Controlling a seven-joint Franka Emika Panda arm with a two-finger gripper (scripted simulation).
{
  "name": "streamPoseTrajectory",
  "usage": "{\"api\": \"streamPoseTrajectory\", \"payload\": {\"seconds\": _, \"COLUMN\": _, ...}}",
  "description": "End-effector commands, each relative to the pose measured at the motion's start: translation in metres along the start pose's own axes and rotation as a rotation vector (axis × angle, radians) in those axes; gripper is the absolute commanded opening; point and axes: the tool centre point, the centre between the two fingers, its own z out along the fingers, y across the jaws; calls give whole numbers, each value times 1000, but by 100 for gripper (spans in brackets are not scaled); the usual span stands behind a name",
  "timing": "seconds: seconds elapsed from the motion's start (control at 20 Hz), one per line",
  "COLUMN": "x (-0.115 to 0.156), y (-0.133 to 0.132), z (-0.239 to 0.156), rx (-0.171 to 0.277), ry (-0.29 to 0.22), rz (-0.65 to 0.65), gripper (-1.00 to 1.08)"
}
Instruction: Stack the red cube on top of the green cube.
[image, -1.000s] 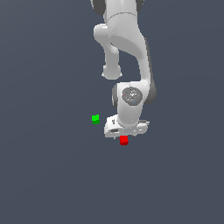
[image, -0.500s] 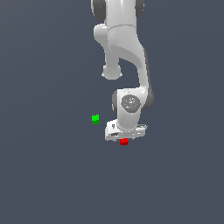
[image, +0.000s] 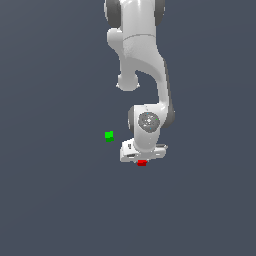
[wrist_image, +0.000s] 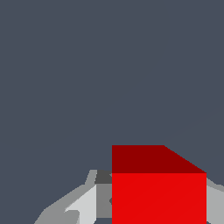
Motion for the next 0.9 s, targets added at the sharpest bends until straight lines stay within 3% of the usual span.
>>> {"api": "streamPoseTrajectory", "payload": {"seconds": 0.0, "x": 0, "y": 0, "z": 0, "rx": 0, "ry": 1, "rz": 0, "gripper": -100}}
{"api": "streamPoseTrajectory", "payload": {"seconds": 0.5, "x": 0, "y": 0, "z": -5, "rx": 0, "ry": 1, "rz": 0, "gripper": -100}}
{"api": "streamPoseTrajectory", "payload": {"seconds": 0.85, "x": -1, "y": 0, "z": -38, "rx": 0, "ry": 1, "rz": 0, "gripper": -100}}
